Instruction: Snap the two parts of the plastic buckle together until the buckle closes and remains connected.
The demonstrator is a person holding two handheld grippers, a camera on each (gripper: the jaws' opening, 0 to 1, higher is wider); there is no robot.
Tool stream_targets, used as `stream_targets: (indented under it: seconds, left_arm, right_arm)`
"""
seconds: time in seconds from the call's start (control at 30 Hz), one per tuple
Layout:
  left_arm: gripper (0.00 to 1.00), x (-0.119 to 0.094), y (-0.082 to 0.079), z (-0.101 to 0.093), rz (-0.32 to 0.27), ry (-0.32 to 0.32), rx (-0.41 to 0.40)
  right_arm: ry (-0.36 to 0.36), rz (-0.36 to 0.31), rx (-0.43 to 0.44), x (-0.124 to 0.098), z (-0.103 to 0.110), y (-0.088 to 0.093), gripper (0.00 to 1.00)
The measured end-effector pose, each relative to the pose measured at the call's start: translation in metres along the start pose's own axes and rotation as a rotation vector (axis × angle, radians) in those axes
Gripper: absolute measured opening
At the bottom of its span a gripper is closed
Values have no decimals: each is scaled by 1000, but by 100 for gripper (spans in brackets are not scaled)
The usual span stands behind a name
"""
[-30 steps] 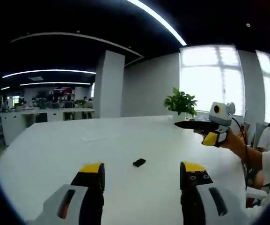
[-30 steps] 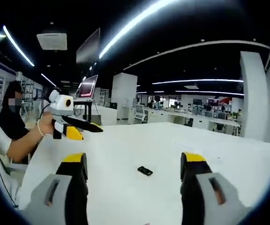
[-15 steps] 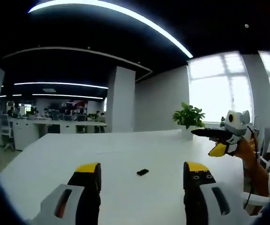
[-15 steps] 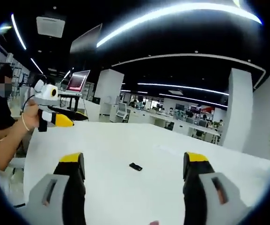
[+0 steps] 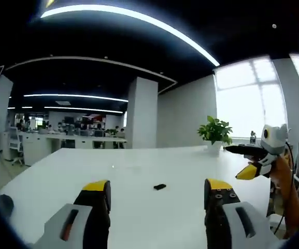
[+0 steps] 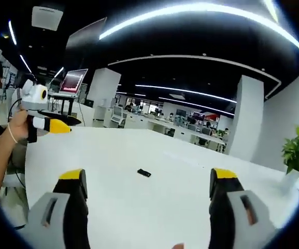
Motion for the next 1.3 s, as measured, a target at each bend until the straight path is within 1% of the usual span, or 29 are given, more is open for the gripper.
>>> stream_targets:
  seconds: [0.1, 0.17, 0.27, 0.33, 0.47, 0.6, 0.67, 0.73, 0.8, 0.93, 1.03, 1.1, 1.17, 1.3]
  left_arm:
    - [75, -8, -4, 1, -14, -17, -2]
    - [75, -13, -6, 1, -18, -41, 4]
    - [77, -21, -7, 2, 14, -113, 55]
    - [79, -23, -8, 1, 13, -128, 52]
    - [84, -26, -6, 1, 16, -160, 42]
    - [84, -30, 1, 3, 50, -180, 16]
    - [84, -33, 4, 5, 67, -207, 9]
    - [85, -36, 6, 7, 85, -227, 7]
    - [86, -39, 10, 10, 92, -227, -20]
    - [89, -42, 18, 15, 118, -222, -58]
    - [90, -43, 20, 18, 131, -232, -64]
    - [90, -44, 21, 19, 130, -236, -68]
    - [90, -47, 20, 20, 119, -243, -73]
    - [90, -53, 15, 19, 95, -255, -70]
  right_arm:
    - [44, -3, 16, -8, -2, -3, 99]
    - [86, -4, 47, -16, -6, -4, 99]
    - [122, 12, 97, -24, -7, -1, 98]
    - [155, 18, 122, -27, -8, 4, 98]
    - [195, 67, 138, -31, -12, 15, 99]
    - [224, 102, 160, -39, -15, 26, 100]
    - [234, 125, 163, -44, -17, 30, 100]
    - [250, 164, 162, -51, -18, 33, 100]
    - [269, 187, 165, -59, -19, 35, 100]
    - [297, 181, 195, -72, -22, 35, 100]
    - [330, 162, 213, -83, -25, 32, 100]
    - [364, 146, 223, -90, -27, 30, 100]
    - [380, 138, 232, -95, -29, 29, 100]
    - [383, 133, 241, -99, -30, 31, 100]
Point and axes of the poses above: the point that each gripper's makers call its tool centre point, and the gripper's own axes: x roughly forward along the fingers, z roughly to its left, y roughly out of its underside, the point moved 9 cm from there along -x, roughly backward along the fingers
